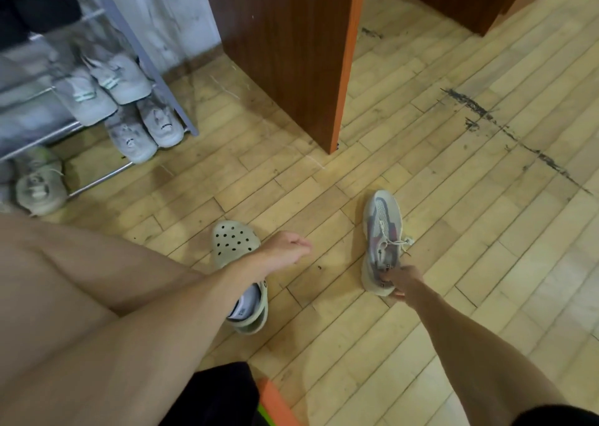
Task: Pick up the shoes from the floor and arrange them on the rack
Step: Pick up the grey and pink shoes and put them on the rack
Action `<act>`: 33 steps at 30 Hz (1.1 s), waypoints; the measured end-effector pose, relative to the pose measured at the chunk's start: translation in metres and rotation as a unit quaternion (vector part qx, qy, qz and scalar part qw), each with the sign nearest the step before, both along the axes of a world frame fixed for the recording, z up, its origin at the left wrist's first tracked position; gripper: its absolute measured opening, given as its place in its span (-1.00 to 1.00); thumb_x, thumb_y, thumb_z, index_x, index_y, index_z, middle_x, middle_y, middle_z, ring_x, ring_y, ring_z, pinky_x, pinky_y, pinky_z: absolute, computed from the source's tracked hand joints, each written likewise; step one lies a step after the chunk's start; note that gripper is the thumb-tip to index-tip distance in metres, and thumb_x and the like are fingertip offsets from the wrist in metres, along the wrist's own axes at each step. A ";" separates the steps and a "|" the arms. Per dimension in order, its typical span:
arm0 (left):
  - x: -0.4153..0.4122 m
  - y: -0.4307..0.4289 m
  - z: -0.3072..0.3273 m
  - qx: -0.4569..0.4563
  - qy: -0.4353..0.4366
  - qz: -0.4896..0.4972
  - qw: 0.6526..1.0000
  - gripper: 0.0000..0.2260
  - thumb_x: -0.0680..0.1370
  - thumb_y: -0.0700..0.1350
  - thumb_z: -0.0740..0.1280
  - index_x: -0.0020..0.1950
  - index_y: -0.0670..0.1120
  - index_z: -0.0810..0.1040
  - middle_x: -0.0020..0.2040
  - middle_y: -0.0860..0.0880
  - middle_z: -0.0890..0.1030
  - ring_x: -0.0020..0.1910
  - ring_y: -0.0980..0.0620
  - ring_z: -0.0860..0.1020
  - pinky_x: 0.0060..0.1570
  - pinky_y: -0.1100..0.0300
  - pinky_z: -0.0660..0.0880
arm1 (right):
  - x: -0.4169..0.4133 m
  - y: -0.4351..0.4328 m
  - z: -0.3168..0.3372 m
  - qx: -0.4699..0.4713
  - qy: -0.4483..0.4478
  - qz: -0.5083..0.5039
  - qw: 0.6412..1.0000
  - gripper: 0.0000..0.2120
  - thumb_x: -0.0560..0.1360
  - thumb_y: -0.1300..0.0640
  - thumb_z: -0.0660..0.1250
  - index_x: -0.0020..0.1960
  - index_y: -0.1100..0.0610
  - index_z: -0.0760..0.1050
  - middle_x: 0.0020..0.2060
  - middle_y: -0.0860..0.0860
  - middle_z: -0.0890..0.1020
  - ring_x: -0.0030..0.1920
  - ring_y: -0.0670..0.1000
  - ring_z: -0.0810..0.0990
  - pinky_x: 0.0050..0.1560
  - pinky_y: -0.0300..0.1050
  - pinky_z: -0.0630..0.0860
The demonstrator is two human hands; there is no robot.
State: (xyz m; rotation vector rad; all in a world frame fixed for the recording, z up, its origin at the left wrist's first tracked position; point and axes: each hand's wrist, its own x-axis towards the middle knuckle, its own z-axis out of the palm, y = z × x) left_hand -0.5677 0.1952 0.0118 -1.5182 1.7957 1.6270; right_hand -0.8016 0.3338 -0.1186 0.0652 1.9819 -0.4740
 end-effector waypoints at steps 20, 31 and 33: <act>0.154 -0.113 0.205 -0.214 0.074 0.171 0.959 -0.84 0.53 -0.05 0.33 0.06 -0.03 0.62 0.00 -0.03 0.64 0.01 0.02 0.60 0.21 0.11 0.44 | 0.134 -0.206 0.223 -0.347 0.033 0.342 0.873 -0.64 0.35 0.42 0.46 0.09 0.15 0.57 -0.12 0.09 0.66 -0.20 0.04 0.65 -0.11 -0.05 0.67; 0.383 -0.077 0.299 -0.348 0.020 0.311 0.884 -0.78 0.57 0.02 0.29 0.13 -0.01 0.61 0.05 0.04 0.63 0.05 0.08 0.58 -0.03 0.27 0.46 | 0.378 -0.317 0.393 -0.468 0.116 0.531 0.697 -0.67 0.29 0.29 0.56 0.04 0.20 0.66 -0.12 0.14 0.73 -0.13 0.14 0.72 -0.08 0.06 0.67; 0.430 -0.058 0.297 -0.355 0.004 0.339 0.871 -0.84 0.56 -0.01 0.30 0.05 -0.02 0.61 -0.03 0.06 0.61 -0.03 0.10 0.56 -0.08 0.29 0.45 | 0.434 -0.320 0.401 -0.460 0.126 0.574 0.665 -0.69 0.29 0.24 0.57 0.02 0.21 0.65 -0.14 0.15 0.73 -0.18 0.13 0.71 -0.08 0.04 0.67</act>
